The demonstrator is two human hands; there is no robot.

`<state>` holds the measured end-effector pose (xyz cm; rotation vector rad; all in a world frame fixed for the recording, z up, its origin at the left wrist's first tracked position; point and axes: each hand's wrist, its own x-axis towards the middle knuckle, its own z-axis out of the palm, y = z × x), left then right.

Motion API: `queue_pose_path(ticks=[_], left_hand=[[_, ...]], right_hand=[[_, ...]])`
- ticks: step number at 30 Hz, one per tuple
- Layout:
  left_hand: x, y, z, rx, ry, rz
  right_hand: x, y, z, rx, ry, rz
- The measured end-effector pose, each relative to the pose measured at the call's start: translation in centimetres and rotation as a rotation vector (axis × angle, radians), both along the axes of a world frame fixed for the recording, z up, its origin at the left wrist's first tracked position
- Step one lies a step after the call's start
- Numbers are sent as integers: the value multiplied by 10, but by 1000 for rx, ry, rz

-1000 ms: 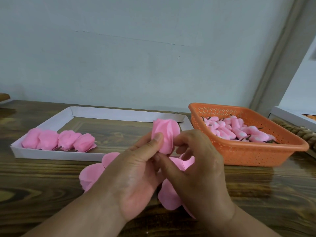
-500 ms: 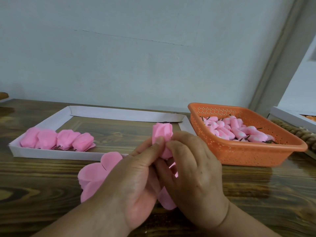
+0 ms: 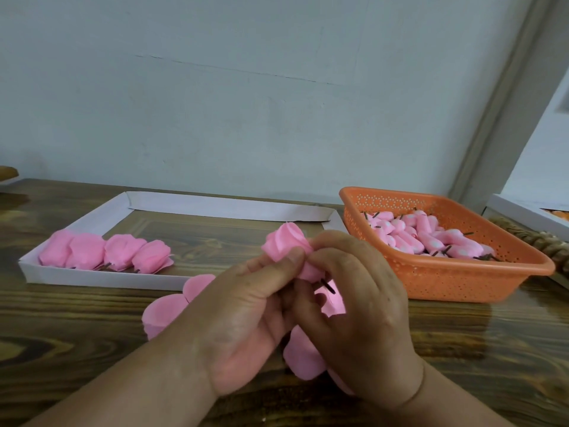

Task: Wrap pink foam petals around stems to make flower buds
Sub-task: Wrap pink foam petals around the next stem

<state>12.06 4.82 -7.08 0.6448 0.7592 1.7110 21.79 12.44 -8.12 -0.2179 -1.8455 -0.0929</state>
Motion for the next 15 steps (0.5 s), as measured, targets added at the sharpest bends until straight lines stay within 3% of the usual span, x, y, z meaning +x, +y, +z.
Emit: queue_pose_path(ticks=[4,10,15], left_hand=[[-6,2,-3,26,3,-99],[-9,2,-5,87,-76,-203],[-12,0,-6,207,-84,-286]], right_hand=[[2,-5,5,-226,16,149],[5,-20,14,-908,101,480],[7,-25,20,-1215,66,778]])
